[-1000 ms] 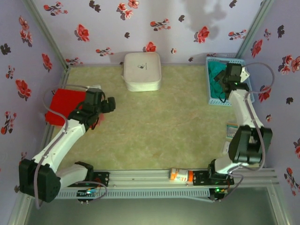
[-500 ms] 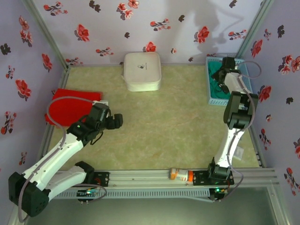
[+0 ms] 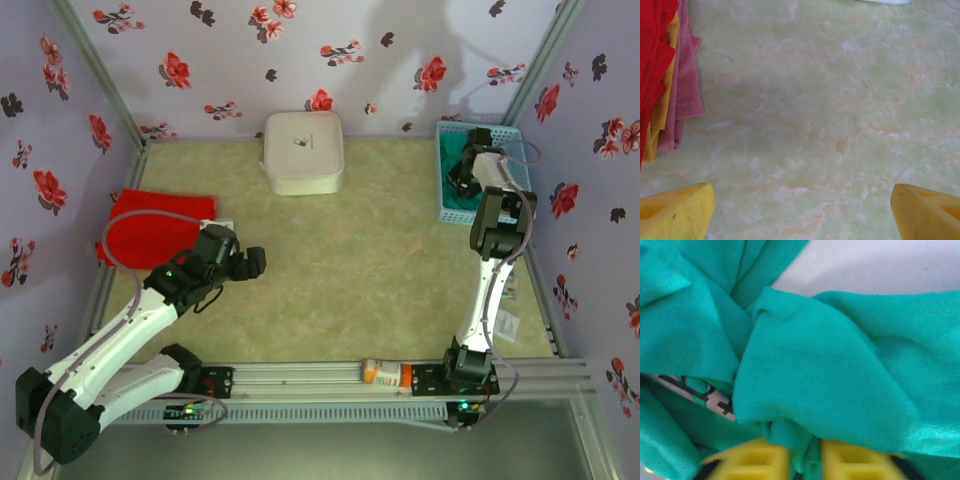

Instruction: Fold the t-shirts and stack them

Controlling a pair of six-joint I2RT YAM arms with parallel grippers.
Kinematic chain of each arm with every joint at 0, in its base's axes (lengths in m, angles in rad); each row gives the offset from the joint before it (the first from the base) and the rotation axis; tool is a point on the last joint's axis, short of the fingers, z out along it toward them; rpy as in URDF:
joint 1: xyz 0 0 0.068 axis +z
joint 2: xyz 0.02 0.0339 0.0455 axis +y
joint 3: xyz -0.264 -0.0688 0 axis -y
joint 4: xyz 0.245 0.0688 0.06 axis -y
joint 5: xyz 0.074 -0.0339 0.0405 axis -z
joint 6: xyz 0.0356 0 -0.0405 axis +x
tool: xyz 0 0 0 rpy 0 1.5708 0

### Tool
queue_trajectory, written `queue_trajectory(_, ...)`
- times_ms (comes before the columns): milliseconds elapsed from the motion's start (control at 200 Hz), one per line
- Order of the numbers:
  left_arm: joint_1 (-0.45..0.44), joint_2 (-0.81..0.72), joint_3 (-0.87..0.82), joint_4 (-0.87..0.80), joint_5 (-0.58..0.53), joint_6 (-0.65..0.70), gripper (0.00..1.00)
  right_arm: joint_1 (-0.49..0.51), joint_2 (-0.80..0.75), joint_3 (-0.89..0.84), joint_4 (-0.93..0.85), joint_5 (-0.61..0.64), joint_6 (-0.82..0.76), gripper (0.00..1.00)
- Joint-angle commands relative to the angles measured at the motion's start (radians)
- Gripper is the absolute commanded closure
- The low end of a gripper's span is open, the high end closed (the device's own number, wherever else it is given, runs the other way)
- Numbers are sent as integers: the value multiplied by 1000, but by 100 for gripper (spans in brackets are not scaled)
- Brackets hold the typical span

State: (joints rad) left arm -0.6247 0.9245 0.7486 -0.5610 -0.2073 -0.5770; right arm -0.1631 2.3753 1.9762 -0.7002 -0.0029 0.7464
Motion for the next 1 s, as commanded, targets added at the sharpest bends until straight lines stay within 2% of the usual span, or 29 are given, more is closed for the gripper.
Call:
queue_trajectory(0,-10,10,-12,14,4,-18,9,-16,-35,-17,-40,-10,2,100)
queue_trajectory(110,-12,26,-19,40,24,-21,9,-3,-152,-105,19,29,-6,100)
queue_trajectory(305,-11,39,-72,189,138,-69,8,50,-412,-292,170,261,-54,100)
queue_trajectory(385,-12,54,-73,204,144,-75,8,80,-508,-387,284,329,-88,100)
queue_trajectory(460,-12,72,-74,213,145,-70,9,115,-577,-445,344,450,-128,100)
queue_trajectory(575,-13,84,-69,204,150,-66,9,157,-693,-527,427,528,-190,100)
queue_trajectory(725,-13,71,-75,204,149,-54,9,207,-874,-637,474,561,-255,100)
queue_trajectory(830,-6,68,-62,196,148,-42,9,250,-1016,-714,488,473,-358,100)
queue_trajectory(995,2,74,-17,185,148,0,10,335,-1263,-812,449,403,-449,100)
